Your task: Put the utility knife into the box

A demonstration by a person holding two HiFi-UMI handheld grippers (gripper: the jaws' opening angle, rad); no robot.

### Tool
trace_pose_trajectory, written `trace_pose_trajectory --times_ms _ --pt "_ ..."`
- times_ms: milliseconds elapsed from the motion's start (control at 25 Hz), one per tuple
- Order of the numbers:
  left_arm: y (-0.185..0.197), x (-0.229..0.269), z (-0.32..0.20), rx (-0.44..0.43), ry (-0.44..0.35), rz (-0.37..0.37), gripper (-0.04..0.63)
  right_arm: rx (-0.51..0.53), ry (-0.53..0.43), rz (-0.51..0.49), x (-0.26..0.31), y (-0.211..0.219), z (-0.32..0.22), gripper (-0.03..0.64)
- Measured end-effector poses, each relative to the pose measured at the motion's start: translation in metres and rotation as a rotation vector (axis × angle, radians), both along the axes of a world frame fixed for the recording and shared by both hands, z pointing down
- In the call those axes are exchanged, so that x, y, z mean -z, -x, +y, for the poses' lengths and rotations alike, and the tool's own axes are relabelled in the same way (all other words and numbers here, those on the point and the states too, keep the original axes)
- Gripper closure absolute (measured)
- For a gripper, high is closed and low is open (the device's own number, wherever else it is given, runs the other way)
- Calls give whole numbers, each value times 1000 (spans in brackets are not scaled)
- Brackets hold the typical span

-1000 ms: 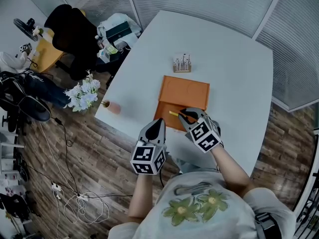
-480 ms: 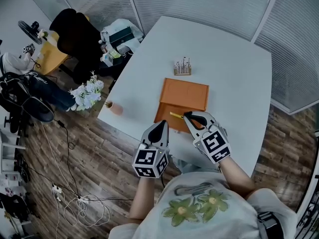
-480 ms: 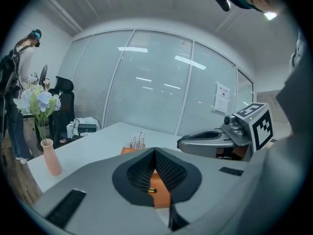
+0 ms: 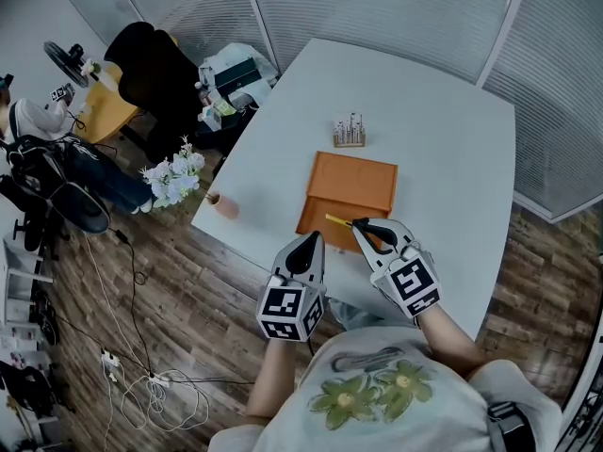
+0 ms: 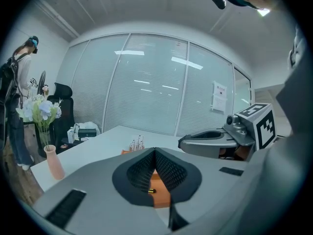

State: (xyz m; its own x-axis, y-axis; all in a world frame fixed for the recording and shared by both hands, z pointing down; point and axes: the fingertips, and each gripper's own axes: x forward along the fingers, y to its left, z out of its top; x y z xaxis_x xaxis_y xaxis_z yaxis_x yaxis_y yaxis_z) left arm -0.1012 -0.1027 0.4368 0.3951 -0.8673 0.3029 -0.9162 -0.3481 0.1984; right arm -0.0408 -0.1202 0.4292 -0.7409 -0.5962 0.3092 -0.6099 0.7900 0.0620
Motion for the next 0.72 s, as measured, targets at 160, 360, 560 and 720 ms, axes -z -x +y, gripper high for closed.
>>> trace_pose_trajectory --times_ms 160,360,560,720 --pt "-2 3 8 4 -8 -9 595 0 4 -6 1 -1 9 614" --pt "-4 6 13 8 -11 -2 595 5 6 -6 2 -1 15 614" --pt "-7 7 17 14 -16 5 595 1 -1 -5 4 -6 16 614" --pt "-8 7 19 16 -20 7 595 2 3 -1 3 -8 19 614"
